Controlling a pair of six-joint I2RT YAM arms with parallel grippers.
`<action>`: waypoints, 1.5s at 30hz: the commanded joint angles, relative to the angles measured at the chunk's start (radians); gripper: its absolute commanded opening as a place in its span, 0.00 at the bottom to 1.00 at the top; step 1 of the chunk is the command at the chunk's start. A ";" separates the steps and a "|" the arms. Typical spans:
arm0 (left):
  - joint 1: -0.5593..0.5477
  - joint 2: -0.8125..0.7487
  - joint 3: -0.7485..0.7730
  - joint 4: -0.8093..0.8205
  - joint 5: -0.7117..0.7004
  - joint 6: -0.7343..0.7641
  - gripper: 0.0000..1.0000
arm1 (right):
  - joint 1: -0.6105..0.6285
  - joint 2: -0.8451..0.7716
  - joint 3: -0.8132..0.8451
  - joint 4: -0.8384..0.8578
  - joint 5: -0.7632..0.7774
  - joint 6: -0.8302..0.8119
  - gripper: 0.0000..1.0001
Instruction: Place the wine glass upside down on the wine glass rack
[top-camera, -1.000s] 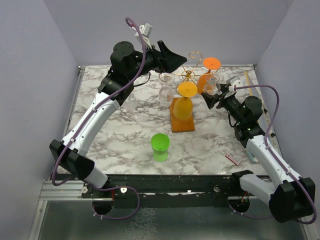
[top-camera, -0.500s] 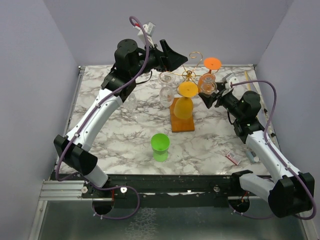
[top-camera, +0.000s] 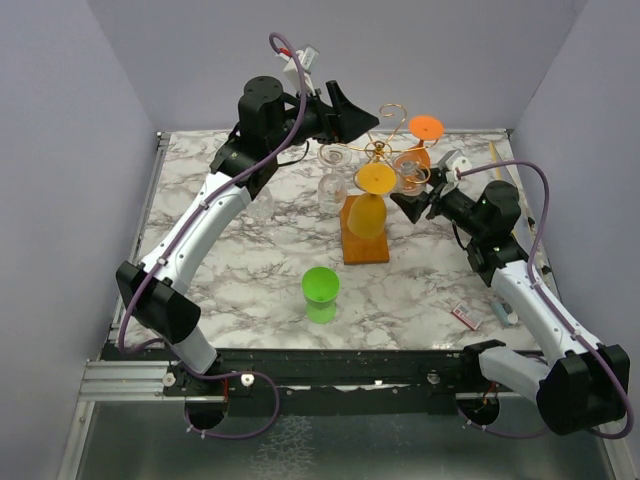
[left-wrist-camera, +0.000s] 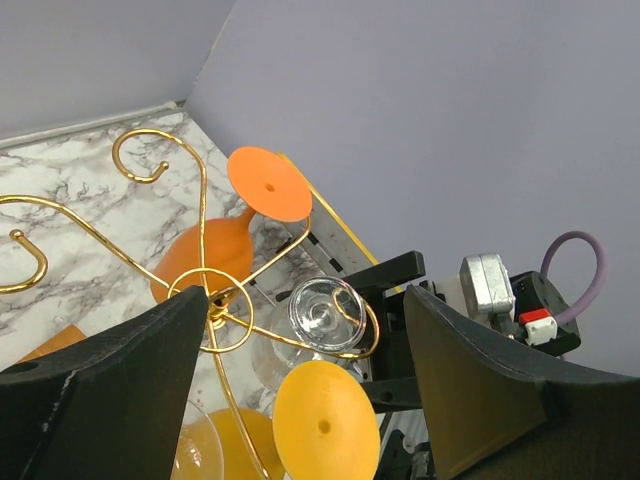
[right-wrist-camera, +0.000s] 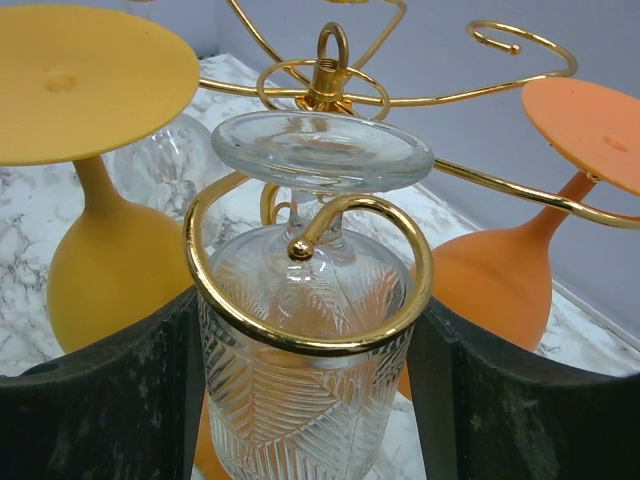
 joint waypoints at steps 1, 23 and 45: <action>0.006 0.009 0.037 -0.020 0.026 0.011 0.80 | 0.002 -0.024 0.025 0.056 -0.058 -0.008 0.22; 0.006 0.001 0.039 -0.040 0.007 0.026 0.80 | 0.002 -0.188 -0.093 0.083 0.045 0.026 0.22; 0.017 -0.065 -0.006 -0.069 -0.051 0.051 0.81 | 0.002 -0.100 -0.079 0.113 0.178 0.086 0.34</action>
